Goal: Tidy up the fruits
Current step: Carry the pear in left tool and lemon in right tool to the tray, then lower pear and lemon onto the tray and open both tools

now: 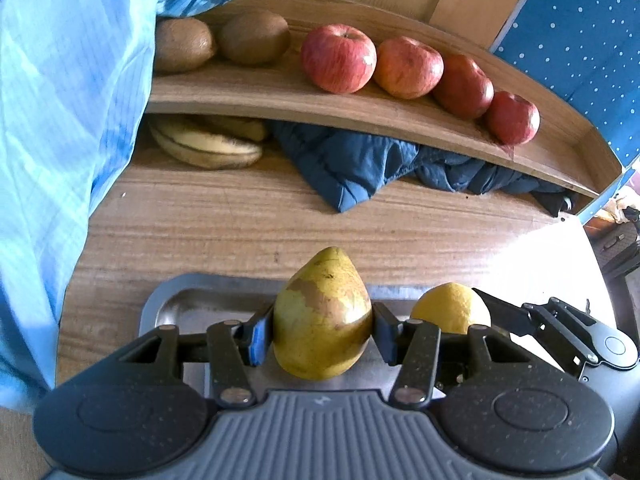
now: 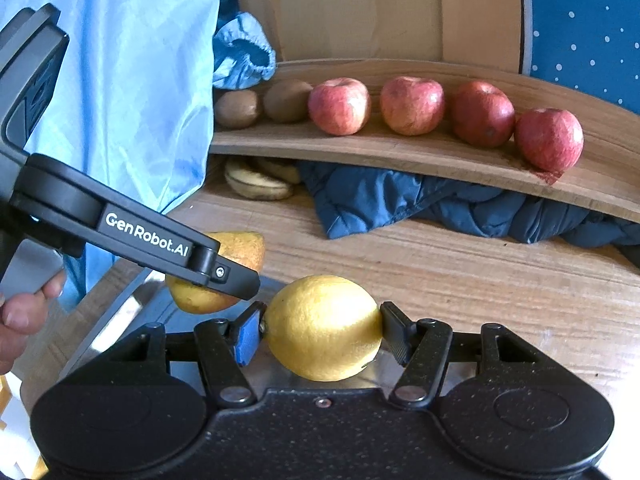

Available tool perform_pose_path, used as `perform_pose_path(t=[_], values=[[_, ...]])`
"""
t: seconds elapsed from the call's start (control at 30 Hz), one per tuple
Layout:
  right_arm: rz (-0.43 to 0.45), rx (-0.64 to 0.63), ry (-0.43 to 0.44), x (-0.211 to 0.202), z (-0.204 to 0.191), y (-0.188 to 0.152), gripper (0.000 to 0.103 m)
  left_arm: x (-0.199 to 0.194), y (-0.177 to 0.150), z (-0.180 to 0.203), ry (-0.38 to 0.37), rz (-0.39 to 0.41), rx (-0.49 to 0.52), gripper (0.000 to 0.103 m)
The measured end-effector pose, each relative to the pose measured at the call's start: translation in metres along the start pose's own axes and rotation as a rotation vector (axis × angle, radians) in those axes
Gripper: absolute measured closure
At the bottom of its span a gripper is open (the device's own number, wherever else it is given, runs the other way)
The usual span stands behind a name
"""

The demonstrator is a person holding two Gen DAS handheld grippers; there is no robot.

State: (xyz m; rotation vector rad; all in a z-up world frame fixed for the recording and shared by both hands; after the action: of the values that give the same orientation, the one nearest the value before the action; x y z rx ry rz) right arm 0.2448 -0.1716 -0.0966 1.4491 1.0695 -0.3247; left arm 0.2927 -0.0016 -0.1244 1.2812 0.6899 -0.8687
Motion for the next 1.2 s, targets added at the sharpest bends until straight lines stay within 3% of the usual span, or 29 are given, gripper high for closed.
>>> perform_pose_path(t=[0.43,0.77,1.0,1.13,1.2], values=[[-0.06,0.012,-0.038,0.0,0.004,-0.021,0.04,0.001,-0.024,0.001,0.038,-0.031,-0.016,0.048],[-0.051,0.017,-0.055,0.001,0.004,-0.024,0.039,0.003,-0.036,-0.001,0.072,-0.061,-0.031,0.047],[-0.042,0.025,-0.075,-0.004,0.005,-0.028,0.038,-0.004,-0.039,0.0,0.08,-0.039,-0.035,0.047],[-0.031,0.032,-0.076,-0.011,0.005,-0.03,0.032,-0.012,-0.039,0.003,0.094,-0.013,-0.031,0.038],[-0.022,0.028,-0.079,-0.016,0.004,-0.032,0.029,-0.019,-0.04,0.004,0.106,0.003,-0.031,0.028]])
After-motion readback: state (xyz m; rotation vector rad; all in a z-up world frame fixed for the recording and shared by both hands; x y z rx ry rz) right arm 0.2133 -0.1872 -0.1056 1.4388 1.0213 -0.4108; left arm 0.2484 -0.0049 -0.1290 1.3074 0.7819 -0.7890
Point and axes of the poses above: each gripper's, at about its wrist camera, not at the fingertips, and x roughly the way its jaws point, z to its right, y to its top, the point moved 4 cm from there along x, roughly the way its jaws point, and after that the axes turned 7 degrees about x, right-handed, at the moved point
